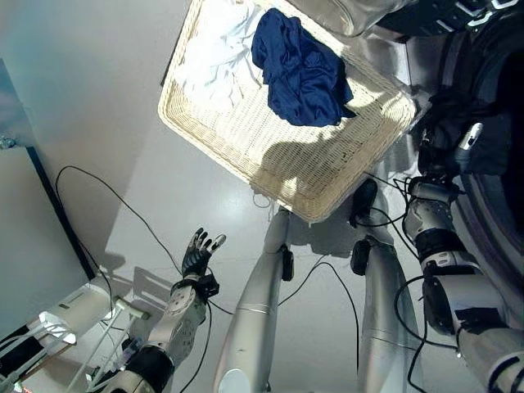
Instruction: Put the clothes into the washing machine.
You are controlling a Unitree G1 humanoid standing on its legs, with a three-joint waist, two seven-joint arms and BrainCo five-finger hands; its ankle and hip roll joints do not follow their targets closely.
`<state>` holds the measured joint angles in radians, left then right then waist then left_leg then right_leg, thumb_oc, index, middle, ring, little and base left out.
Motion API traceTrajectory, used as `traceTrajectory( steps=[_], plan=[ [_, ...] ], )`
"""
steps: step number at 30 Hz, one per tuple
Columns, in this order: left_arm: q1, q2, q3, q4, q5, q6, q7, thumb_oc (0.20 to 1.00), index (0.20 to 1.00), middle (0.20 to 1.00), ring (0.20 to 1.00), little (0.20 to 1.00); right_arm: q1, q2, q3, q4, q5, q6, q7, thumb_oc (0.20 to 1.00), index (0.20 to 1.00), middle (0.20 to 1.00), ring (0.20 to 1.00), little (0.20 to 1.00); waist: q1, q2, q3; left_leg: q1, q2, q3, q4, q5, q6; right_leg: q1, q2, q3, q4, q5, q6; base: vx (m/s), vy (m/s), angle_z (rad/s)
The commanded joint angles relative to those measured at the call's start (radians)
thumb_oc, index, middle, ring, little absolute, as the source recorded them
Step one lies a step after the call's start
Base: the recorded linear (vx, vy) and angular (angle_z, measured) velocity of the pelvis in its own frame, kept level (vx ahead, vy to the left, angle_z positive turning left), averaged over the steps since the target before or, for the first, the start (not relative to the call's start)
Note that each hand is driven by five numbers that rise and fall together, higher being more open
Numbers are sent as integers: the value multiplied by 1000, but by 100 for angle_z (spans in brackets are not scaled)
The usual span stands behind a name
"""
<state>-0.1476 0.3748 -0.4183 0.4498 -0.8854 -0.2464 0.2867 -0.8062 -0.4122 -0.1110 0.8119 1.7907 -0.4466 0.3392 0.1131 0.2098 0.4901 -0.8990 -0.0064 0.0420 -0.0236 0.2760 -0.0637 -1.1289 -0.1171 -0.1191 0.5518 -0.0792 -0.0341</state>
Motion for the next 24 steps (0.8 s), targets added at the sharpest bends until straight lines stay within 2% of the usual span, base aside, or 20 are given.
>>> traceTrajectory(
  steps=[1, 8, 11, 12, 15, 16, 17, 18, 19, 20, 21, 22, 23, 24],
  plan=[
    [55, -4, 9, -10, 13, 5, -20, 1000, 1000, 1000, 1000, 1000, 28, -202, -86, -160, 4, -165, 68, 200, 200, 200, 200, 200, -62, 104, 30, 44, -19, 49, 46, -79, -22, 134, 74, -7, -220, 108, 96, 0, 0, 0],
    [72, 10, 36, -1, 21, 30, -23, 1000, 1000, 1000, 1000, 1000, 103, -239, -102, -267, -155, -241, -91, 200, 200, 200, 200, 200, -89, 62, 30, 95, -14, 68, 50, -87, -22, 199, 78, -13, -265, 134, 102, -10, 17, -6],
    [79, 13, 53, 18, 24, 37, -28, 1000, 1000, 1000, 1000, 1000, 134, -262, -121, -319, -150, -246, -123, 200, 200, 200, 200, 200, -103, 32, 30, 118, -12, 78, 62, -98, -20, 231, 76, -18, -290, 148, 107, 0, 25, -8],
    [81, 16, 65, 22, 23, 44, -25, 1000, 1000, 1000, 1000, 1000, 153, -272, -137, -347, -143, -267, -150, 200, 200, 200, 200, 200, -110, 17, 30, 125, -11, 81, 68, -105, -19, 243, 76, -20, -299, 152, 109, 6, 21, -9],
    [80, 20, 71, 25, 24, 53, -21, 1000, 1000, 1000, 1000, 1000, 166, -278, -156, -365, -113, -306, -168, 200, 200, 200, 200, 200, -114, 4, 30, 136, -10, 82, 73, -110, -18, 258, 76, -22, -308, 157, 111, 5, 10, -13],
    [78, 25, 74, 34, 21, 54, -21, 1000, 1000, 1000, 1000, 1000, 175, -282, -181, -365, -88, -357, -202, 200, 200, 200, 200, 200, -119, -6, 30, 141, -10, 81, 76, -114, -18, 268, 76, -23, -313, 159, 113, 3, 8, -10],
    [77, 28, 75, 40, 17, 53, -21, 1000, 1000, 1000, 1000, 1000, 179, -284, -196, -369, -55, -389, -229, 304, 304, 304, 304, 304, -121, -11, 30, 145, -9, 81, 77, -117, -18, 274, 76, -24, -315, 161, 114, 6, 16, -11],
    [74, 31, 75, 51, 12, 51, -23, 1000, 1000, 1000, 1000, 1000, 175, -287, -225, -351, 19, -438, -259, 771, 771, 771, 771, 771, -121, -17, 30, 152, -9, 79, 78, -121, -17, 283, 77, -24, -319, 162, 116, 6, 18, -4],
    [67, 33, 74, 60, 9, 51, -24, 1000, 1000, 1000, 1000, 1000, 167, -287, -248, -332, 99, -471, -273, 1000, 1000, 1000, 1000, 1000, -120, -20, 30, 156, -10, 77, 78, -123, -17, 289, 77, -25, -320, 161, 117, 0, 0, 0],
    [67, 33, 74, 60, 9, 51, -24, 1000, 1000, 1000, 1000, 1000, 167, -287, -248, -332, 99, -471, -273, 1000, 1000, 1000, 1000, 1000, -120, -20, 30, 156, -10, 77, 78, -123, -17, 289, 77, -25, -320, 161, 117, 0, 0, 0],
    [55, 38, 68, 71, -3, 52, -20, 1000, 1000, 1000, 1000, 1000, 159, -275, -291, -303, 182, -490, -312, 1000, 1000, 1000, 1000, 1000, -120, -22, 30, 159, -11, 72, 79, -125, -16, 295, 75, -27, -318, 161, 119, 0, 0, 0],
    [38, 46, 63, 72, -8, 61, -14, 1000, 1000, 1000, 1000, 1000, 162, -270, -315, -268, 182, -482, -364, 1000, 1000, 1000, 1000, 1000, -116, -25, 30, 152, -13, 70, 82, -119, -15, 293, 74, -31, -320, 172, 117, 0, 0, 0],
    [36, 50, 55, 66, -10, 68, -5, 1000, 1000, 1000, 1000, 1000, 172, -264, -318, -246, 182, -456, -407, 1000, 1000, 1000, 1000, 1000, -115, -26, 30, 161, -15, 65, 85, -127, -16, 303, 72, -32, -317, 164, 119, 0, 0, 0],
    [29, 54, 51, 60, -12, 76, 3, 1000, 1000, 1000, 1000, 1000, 182, -259, -310, -214, 182, -387, -472, 1000, 1000, 1000, 1000, 1000, -113, -27, 30, 161, -18, 61, 90, -129, -14, 304, 70, -34, -316, 164, 119, 9, -12, 8]
  ],
)
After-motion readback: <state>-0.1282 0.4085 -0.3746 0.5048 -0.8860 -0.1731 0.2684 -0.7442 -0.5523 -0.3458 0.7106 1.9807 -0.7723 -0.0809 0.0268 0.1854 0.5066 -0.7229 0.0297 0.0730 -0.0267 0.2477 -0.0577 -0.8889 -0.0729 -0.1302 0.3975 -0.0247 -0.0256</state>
